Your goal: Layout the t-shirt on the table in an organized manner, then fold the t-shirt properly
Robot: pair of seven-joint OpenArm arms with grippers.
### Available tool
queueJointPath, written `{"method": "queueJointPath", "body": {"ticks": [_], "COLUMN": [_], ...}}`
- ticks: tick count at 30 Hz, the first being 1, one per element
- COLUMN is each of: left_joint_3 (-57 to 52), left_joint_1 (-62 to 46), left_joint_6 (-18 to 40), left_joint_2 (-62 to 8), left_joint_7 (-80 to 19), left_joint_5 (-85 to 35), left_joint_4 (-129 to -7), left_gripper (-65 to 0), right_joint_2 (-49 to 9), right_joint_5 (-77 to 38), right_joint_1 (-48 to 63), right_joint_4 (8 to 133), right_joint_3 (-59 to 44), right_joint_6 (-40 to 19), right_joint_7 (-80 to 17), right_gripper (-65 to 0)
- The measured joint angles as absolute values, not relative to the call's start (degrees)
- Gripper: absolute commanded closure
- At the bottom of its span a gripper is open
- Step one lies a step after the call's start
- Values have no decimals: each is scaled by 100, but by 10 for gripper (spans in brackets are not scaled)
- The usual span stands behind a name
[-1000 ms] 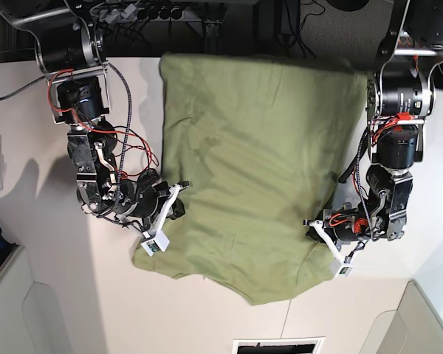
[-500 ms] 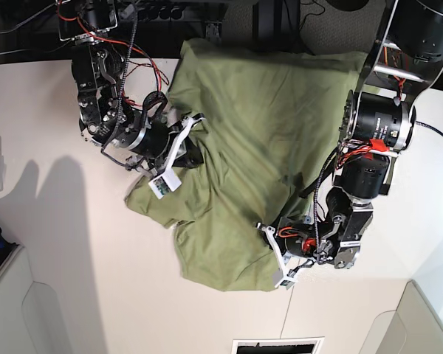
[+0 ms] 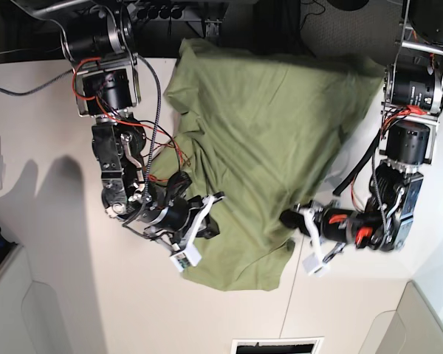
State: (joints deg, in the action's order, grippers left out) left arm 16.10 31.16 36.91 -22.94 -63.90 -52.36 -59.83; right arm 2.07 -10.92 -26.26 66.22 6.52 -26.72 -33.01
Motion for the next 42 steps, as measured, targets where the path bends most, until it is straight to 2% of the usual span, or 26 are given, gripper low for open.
{"method": "queueJointPath", "body": {"ticks": [6,11,17,21,25,34,39,42], "left_joint_3": [1625,1599,1581,1592,1564,1577,1594,1610], "left_joint_1": [1761,825,384,777,1741,3393,3769,3876], "left_joint_6": [3717,3780,4071,4080,3826,3621,3533,3514], "left_joint_2": [-2593,-2775,-2746,-2620,-2206,-1024,-779,-884], "left_joint_7": [-6418,-6377,-5494,-4724,-4676,-4104,-4340,-5072], "left_joint_5": [-5363,-5395,-4877,-4357,-3660,-2167,-2021,-2517], "left_joint_4": [-7203,-8141,-8012,-7352,-6407,-4410,-4154,-4364], "left_gripper": [0,0,0,0,0,0,0,0], "right_joint_2": [270,189,-373,-755,-1081,-1542,-1533,-1522], "right_joint_5": [-604,-318,-473,-729,-1116,-1297,-1190,-1072], "right_joint_1": [-3129,-3146,-3212,-3240,-3111,-1927,-1474,-1511], "right_joint_4": [5575,5256,5266,5304,5559,7397,8014,8042], "right_joint_3": [1328,1905,2047,2027,2029,2005,1973,1968], "right_joint_6": [-2661,-2639,-2353,-2333,-2314,-1975,-1905,-1813], "right_joint_7": [-3079,-2919,-2799,-2978,-3070,-3669,-3752,-3833], "right_gripper": [0,0,0,0,0,0,0,0]}}
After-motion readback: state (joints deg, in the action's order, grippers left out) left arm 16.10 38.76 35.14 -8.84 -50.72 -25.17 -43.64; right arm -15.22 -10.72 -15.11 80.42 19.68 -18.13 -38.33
